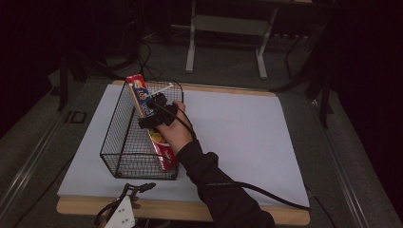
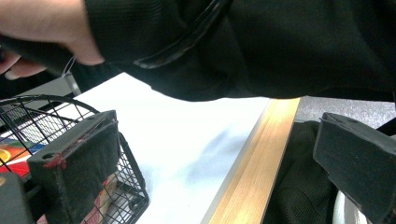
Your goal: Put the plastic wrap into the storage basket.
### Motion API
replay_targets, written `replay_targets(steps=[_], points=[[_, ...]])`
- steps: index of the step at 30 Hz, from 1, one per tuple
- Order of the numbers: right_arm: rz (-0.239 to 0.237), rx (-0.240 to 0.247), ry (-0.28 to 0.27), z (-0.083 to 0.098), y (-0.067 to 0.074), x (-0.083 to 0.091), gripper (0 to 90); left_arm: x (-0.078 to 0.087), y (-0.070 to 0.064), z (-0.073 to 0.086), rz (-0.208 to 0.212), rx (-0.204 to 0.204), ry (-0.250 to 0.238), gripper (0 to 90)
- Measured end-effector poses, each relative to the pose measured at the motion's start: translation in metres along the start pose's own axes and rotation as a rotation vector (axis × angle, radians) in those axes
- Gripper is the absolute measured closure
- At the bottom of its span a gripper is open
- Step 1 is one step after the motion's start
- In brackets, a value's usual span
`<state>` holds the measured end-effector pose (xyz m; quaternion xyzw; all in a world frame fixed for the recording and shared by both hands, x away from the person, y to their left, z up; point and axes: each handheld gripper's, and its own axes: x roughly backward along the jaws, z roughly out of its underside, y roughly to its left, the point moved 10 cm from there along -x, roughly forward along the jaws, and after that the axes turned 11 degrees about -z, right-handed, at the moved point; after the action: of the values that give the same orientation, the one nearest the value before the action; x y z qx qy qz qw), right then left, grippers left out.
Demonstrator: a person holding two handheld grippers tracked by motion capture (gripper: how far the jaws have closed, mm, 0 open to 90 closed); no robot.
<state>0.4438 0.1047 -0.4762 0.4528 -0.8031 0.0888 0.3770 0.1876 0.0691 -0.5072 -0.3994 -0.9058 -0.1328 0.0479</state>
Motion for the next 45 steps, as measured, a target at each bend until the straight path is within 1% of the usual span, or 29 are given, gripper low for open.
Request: replay_targets(steps=[2, 3, 5, 7, 11, 14, 16, 19, 20, 26, 28, 30, 32, 36, 39, 42, 45], points=[[-0.006, 0.014, -0.007, 0.002, -0.002, 0.009, 14.2, 0.0, 0.0, 0.0, 0.002, 0.002, 0.003, 1.2], [-0.006, 0.014, -0.007, 0.002, -0.002, 0.009, 14.2, 0.0, 0.0, 0.0, 0.002, 0.002, 0.003, 1.2], [0.01, 0.038, -0.036, 0.004, -0.009, 0.023, 14.9, -0.001, -0.001, 0.001, 0.003, 0.002, 0.008, 1.2], [-0.001, 0.031, -0.034, 0.008, -0.013, 0.031, 14.9, -0.002, 0.0, 0.001, 0.001, 0.003, 0.01, 1.2], [0.006, 0.043, -0.036, 0.018, -0.021, 0.047, 14.8, -0.002, -0.001, 0.002, 0.003, 0.005, 0.017, 1.2], [0.0, 0.047, -0.043, 0.025, -0.025, 0.059, 14.7, -0.003, -0.001, 0.003, 0.003, 0.007, 0.019, 1.2], [-0.02, 0.047, -0.052, 0.03, -0.026, 0.066, 13.8, -0.003, -0.001, 0.003, 0.002, 0.006, 0.021, 1.2], [-0.029, 0.049, -0.063, 0.038, -0.031, 0.076, 13.5, -0.004, -0.001, 0.003, -0.001, 0.005, 0.024, 1.2], [-0.028, 0.046, -0.064, 0.042, -0.032, 0.079, 13.4, -0.004, -0.001, 0.003, -0.001, 0.005, 0.025, 1.2], [0.001, 0.072, -0.081, 0.062, -0.043, 0.097, 13.1, -0.004, -0.001, 0.004, 0.002, 0.006, 0.025, 1.2], [0.01, 0.074, -0.08, 0.07, -0.045, 0.101, 12.9, -0.005, -0.001, 0.004, 0.003, 0.006, 0.026, 1.2], [-0.009, 0.065, -0.085, 0.077, -0.044, 0.105, 13.0, -0.005, -0.002, 0.004, 0.003, 0.003, 0.028, 1.2], [-0.024, 0.066, -0.086, 0.085, -0.043, 0.108, 13.1, -0.005, -0.002, 0.004, 0.004, 0.002, 0.027, 1.2], [-0.029, 0.079, -0.086, 0.102, -0.042, 0.114, 13.0, -0.005, -0.002, 0.004, 0.002, 0.001, 0.026, 1.2], [-0.033, 0.074, -0.087, 0.116, -0.042, 0.117, 13.1, -0.005, -0.002, 0.004, 0.002, 0.0, 0.028, 1.2], [-0.024, 0.083, -0.079, 0.132, -0.044, 0.119, 13.1, -0.005, -0.003, 0.004, 0.005, -0.002, 0.029, 1.2], [-0.022, 0.081, -0.089, 0.146, -0.045, 0.12, 13.5, -0.005, -0.003, 0.004, 0.004, -0.002, 0.03, 1.2]])
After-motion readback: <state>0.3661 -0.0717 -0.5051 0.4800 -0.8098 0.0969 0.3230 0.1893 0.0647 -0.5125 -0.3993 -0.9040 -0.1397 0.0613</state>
